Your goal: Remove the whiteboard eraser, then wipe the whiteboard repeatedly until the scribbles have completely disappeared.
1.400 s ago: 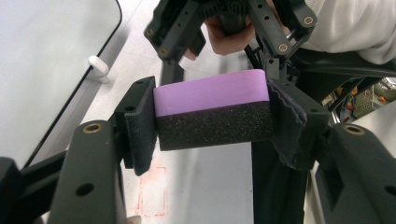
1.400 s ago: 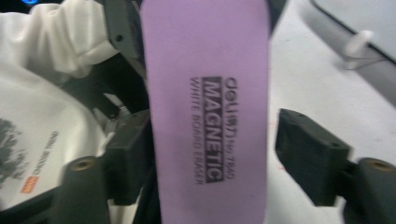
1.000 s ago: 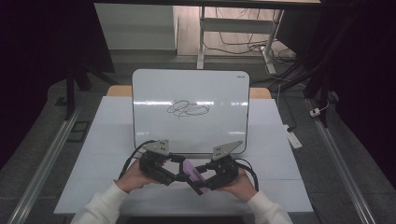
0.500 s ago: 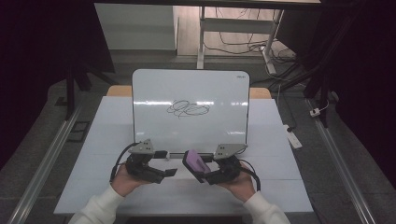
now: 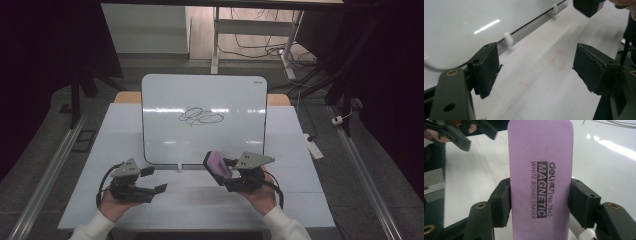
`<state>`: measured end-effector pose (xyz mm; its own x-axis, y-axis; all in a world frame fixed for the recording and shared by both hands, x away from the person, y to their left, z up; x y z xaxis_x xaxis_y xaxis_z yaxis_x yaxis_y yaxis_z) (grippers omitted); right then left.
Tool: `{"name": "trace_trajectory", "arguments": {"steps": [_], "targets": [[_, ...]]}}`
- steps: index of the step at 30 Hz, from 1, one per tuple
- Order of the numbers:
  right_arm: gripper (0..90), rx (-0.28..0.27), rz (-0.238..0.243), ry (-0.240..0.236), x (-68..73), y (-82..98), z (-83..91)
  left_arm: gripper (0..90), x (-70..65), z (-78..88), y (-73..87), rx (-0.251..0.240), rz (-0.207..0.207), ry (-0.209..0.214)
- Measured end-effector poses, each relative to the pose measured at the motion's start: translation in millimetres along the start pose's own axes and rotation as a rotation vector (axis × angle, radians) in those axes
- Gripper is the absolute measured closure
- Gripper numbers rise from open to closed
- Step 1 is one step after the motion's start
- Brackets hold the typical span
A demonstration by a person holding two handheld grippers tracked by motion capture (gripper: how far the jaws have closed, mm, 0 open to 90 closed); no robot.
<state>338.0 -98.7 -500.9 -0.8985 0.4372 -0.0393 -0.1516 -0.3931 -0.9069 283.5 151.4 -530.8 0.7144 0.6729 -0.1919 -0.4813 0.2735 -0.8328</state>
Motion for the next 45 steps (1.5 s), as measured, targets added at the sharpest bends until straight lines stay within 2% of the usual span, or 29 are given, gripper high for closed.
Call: {"name": "trace_trajectory", "arguments": {"steps": [5, 8, 9, 12, 14, 17, 22, 28, 37, 41, 45], "targets": [[39.0, -0.011, 0.008, 0.032, -2.8, -1.0, 3.8, 21.3, 13.0, 7.8, 13.1, 0.004, 0.022, -0.034], [38.9, -0.017, 0.016, 0.081, -7.5, -1.6, 9.7, 20.6, 22.1, 9.9, 20.9, 0.007, 0.044, -0.058], [39.0, -0.019, 0.023, 0.118, -11.6, -2.0, 13.0, 20.0, 25.6, 10.5, 23.1, 0.008, 0.052, -0.072], [39.0, -0.024, 0.03, 0.152, -16.2, -3.1, 15.5, 20.1, 33.3, 11.1, 28.4, 0.013, 0.086, -0.101], [39.0, -0.027, 0.034, 0.188, -21.0, -3.9, 17.5, 20.1, 37.5, 9.9, 30.9, 0.021, 0.092, -0.11], [39.0, -0.032, 0.024, 0.236, -27.7, -4.4, 19.9, 20.1, 39.8, 8.5, 32.4, 0.028, 0.094, -0.107], [39.1, -0.03, 0.023, 0.284, -34.0, -5.3, 22.7, 20.1, 40.5, 9.4, 32.0, 0.02, 0.098, -0.113], [39.1, -0.043, 0.023, 0.314, -39.7, -10.3, 22.3, 19.9, 40.5, 10.5, 33.4, 0.021, 0.102, -0.113], [39.1, -0.051, 0.051, 0.374, -51.3, -26.2, 20.9, 19.9, 41.2, 10.8, 32.5, 0.012, 0.109, -0.099], [39.1, -0.069, 0.05, 0.437, -63.6, -38.2, 25.2, 19.8, 41.9, 9.8, 31.6, 0.013, 0.109, -0.09], [39.1, -0.072, 0.04, 0.5, -82.1, -48.3, 25.2, 19.8, 42.6, 8.7, 31.8, 0.02, 0.111, -0.084]]}}
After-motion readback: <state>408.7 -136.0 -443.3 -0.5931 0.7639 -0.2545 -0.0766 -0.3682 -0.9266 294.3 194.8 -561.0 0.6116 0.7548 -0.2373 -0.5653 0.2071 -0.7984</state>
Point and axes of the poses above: each handheld gripper's, and its own axes: z roughly backward along the jaws, y roughly out of its underside, x roughly to its left, the point moved 8 cm from there along -z, roughly forward along the jaws, and after that the axes turned 3 degrees about -x, right-handed, at the moved point
